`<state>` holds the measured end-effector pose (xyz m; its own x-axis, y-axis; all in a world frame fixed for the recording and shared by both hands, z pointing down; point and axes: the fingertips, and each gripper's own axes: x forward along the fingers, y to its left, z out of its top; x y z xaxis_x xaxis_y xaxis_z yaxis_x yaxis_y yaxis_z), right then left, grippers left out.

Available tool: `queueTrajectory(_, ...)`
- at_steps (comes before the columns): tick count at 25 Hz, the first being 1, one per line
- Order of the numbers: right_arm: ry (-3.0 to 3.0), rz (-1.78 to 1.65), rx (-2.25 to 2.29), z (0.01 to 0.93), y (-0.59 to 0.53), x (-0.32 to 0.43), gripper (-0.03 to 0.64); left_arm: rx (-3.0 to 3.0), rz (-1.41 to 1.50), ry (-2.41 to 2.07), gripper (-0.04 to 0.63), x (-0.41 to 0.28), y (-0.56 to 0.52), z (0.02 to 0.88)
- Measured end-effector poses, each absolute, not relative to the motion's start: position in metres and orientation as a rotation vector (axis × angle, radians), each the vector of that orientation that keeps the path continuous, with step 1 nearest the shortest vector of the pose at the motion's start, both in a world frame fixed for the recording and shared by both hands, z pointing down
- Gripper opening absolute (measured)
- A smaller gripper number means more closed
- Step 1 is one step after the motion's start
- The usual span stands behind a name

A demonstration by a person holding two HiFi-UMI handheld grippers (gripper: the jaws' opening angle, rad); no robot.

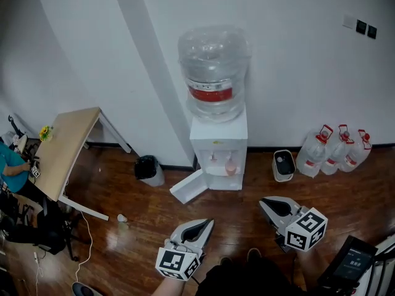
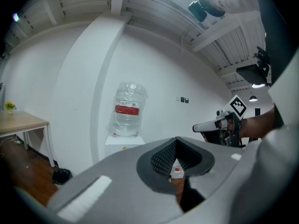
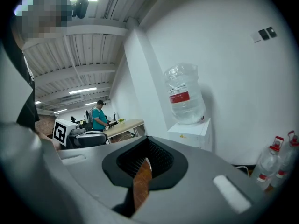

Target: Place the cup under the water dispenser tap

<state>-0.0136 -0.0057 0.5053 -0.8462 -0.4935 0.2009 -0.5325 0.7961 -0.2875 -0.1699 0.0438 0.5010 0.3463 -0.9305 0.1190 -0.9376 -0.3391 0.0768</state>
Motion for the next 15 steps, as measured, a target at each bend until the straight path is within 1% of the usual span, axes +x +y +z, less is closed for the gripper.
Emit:
queueTrajectory(8, -2.904, 0.475, 0.797, 0.495, -0.021, -0.001, 0.0, 2.453, 0.087, -1.726, 0.311, -0.138, 0.031, 0.494)
queueTrajectory(15, -2.925, 0.475, 0.77, 0.493, -0.022, -0.007, 0.0, 2.4, 0.088, -1.763, 0.311, -0.151, 0.032, 0.496)
